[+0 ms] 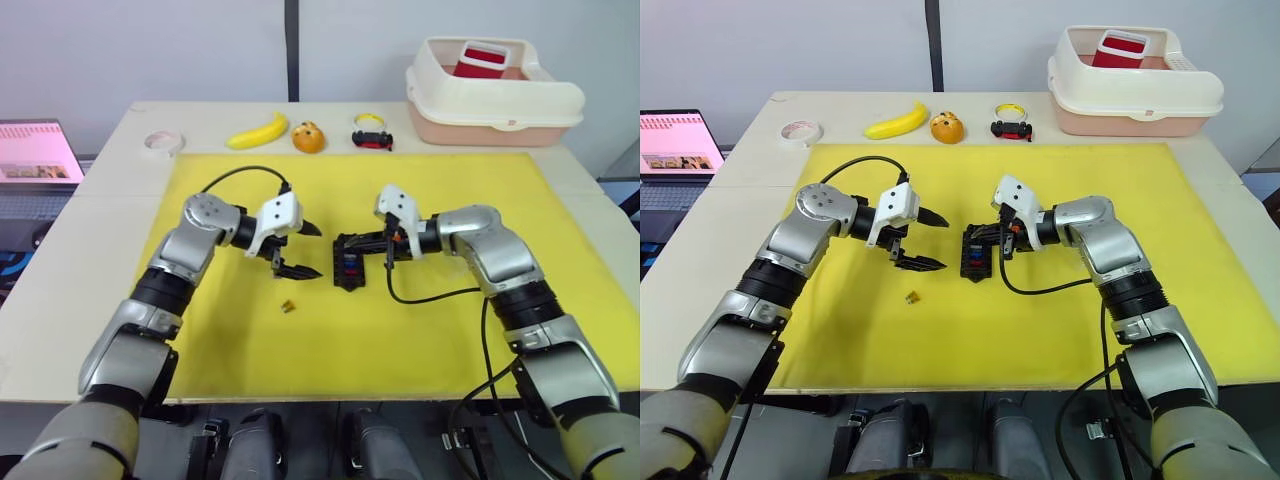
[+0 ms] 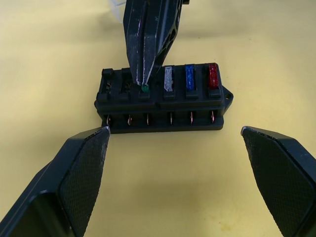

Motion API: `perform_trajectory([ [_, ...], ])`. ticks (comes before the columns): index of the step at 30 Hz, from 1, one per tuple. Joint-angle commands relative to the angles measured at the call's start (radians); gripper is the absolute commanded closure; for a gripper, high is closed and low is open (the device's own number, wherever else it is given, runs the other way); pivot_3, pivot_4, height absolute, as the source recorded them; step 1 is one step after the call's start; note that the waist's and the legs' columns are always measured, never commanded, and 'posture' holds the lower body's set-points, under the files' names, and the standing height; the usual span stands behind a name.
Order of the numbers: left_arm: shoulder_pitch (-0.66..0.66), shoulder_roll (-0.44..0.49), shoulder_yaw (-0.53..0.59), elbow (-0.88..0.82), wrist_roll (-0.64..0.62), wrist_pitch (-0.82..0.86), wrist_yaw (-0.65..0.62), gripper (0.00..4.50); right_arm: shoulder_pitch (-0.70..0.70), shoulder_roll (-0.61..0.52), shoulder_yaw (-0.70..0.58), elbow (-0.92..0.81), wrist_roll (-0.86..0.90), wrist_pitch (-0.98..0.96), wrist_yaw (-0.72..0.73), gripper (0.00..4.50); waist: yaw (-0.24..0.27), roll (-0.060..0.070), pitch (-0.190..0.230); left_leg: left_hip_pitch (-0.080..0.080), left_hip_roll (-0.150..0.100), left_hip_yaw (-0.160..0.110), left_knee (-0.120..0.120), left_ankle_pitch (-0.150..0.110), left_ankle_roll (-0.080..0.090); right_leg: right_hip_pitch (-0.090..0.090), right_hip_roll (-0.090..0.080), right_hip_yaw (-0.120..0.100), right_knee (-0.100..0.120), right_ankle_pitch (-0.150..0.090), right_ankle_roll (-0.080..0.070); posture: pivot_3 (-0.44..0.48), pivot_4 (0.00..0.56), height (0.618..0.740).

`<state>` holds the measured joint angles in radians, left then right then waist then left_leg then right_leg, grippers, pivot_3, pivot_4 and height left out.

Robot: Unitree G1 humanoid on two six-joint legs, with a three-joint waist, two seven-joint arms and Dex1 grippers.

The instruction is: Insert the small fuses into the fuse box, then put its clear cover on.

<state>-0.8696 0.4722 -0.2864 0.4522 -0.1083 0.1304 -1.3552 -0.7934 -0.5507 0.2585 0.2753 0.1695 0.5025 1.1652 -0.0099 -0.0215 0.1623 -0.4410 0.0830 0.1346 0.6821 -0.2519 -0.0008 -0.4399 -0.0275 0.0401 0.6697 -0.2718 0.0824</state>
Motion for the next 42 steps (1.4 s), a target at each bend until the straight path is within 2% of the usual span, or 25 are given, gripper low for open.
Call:
perform_trajectory([
  [1, -0.001, 0.016, 0.023, -0.041, -0.014, 0.008, -0.007, 0.0, 0.039, -0.025, 0.063, 0.016, -0.053, 0.051, 0.012, 4.42, 0.0, 0.0, 0.0, 0.0, 0.0, 0.0, 0.0, 0.0, 0.0, 0.0, 0.0, 0.0, 0.0, 0.0, 0.0, 0.0, 0.15, 0.739],
  [10, -0.004, 0.028, 0.051, -0.081, -0.062, 0.081, -0.033, 0.0, -0.013, -0.027, -0.08, -0.161, 0.109, 0.176, 0.017, 4.42, -0.002, 0.0, 0.0, -0.001, 0.0, 0.0, 0.0, 0.0, 0.0, -0.002, 0.0, 0.0, 0.0, 0.0, 0.0, 0.0, 0.15, 0.739],
  [15, -0.006, 0.07, 0.079, -0.138, -0.121, 0.164, -0.09, 0.0, -0.021, -0.105, -0.169, -0.298, 0.203, 0.296, 0.019, 4.42, -0.001, 0.001, 0.0, -0.002, 0.0, 0.0, 0.0, 0.0, 0.0, -0.002, 0.0, 0.0, 0.0, 0.0, 0.0, 0.0, 0.15, 0.739],
  [19, 0.007, 0.171, 0.098, -0.159, -0.144, 0.193, -0.164, 0.0, 0.039, -0.244, -0.248, -0.433, 0.265, 0.342, 0.048, 4.42, -0.001, 0.001, 0.0, -0.002, 0.0, 0.0, 0.0, 0.0, 0.0, -0.003, 0.0, 0.0, 0.0, 0.0, 0.0, 0.0, 0.15, 0.739],
  [25, 0.05, 0.346, 0.126, -0.148, -0.149, 0.177, -0.256, 0.0, 0.266, -0.535, -0.398, -0.57, 0.294, 0.284, 0.155, 4.42, -0.001, 0.001, 0.001, -0.002, 0.0, 0.0, -0.001, 0.0, 0.0, -0.003, 0.0, 0.0, -0.001, 0.0, 0.0, 0.0, 0.15, 0.739],
  [28, 0.078, 0.452, 0.114, -0.126, -0.176, 0.164, -0.259, 0.0, 0.4, -0.655, -0.535, -0.549, 0.3, 0.261, 0.212, 3.54, -0.002, 0.001, 0.001, -0.002, 0.0, 0.0, -0.001, 0.0, 0.0, -0.003, -0.001, 0.0, -0.001, 0.0, -0.001, 0.0, 0.15, 0.739],
  [32, 0.092, 0.522, 0.104, -0.073, -0.175, 0.122, -0.259, 0.0, 0.554, -0.726, -0.678, -0.5, 0.264, 0.194, 0.248, 1.61, -0.002, 0.0, 0.001, -0.001, 0.0, 0.0, -0.001, 0.0, 0.001, -0.002, -0.001, 0.0, -0.001, -0.001, -0.002, 0.0, 0.15, 0.739],
  [35, 0.094, 0.539, 0.095, -0.057, -0.183, 0.108, -0.259, 0.0, 0.622, -0.733, -0.731, -0.485, 0.255, 0.164, 0.246, 0.07, 0.001, 0.0, 0.001, -0.001, 0.0, 0.0, -0.001, 0.0, 0.001, -0.002, -0.001, 0.0, -0.001, -0.001, -0.002, 0.0, 0.15, 0.739],
  [38, 0.093, 0.528, 0.087, -0.057, -0.187, 0.107, -0.259, 0.0, 0.638, -0.726, -0.732, -0.502, 0.271, 0.156, 0.228, 0.02, 0.0, 0.001, 0.001, -0.001, 0.0, 0.0, 0.0, 0.0, 0.001, -0.002, -0.001, 0.0, -0.001, -0.001, -0.001, 0.0, 0.15, 0.739],
  [42, 0.112, 0.485, 0.084, -0.107, -0.198, 0.127, -0.259, 0.0, 0.563, -0.715, -0.674, -0.543, 0.311, 0.171, 0.171, 0.02, -0.002, 0.001, 0.001, -0.001, 0.0, 0.0, 0.0, 0.0, 0.001, -0.002, -0.001, 0.0, -0.001, -0.001, -0.001, 0.0, 0.15, 0.739],
])
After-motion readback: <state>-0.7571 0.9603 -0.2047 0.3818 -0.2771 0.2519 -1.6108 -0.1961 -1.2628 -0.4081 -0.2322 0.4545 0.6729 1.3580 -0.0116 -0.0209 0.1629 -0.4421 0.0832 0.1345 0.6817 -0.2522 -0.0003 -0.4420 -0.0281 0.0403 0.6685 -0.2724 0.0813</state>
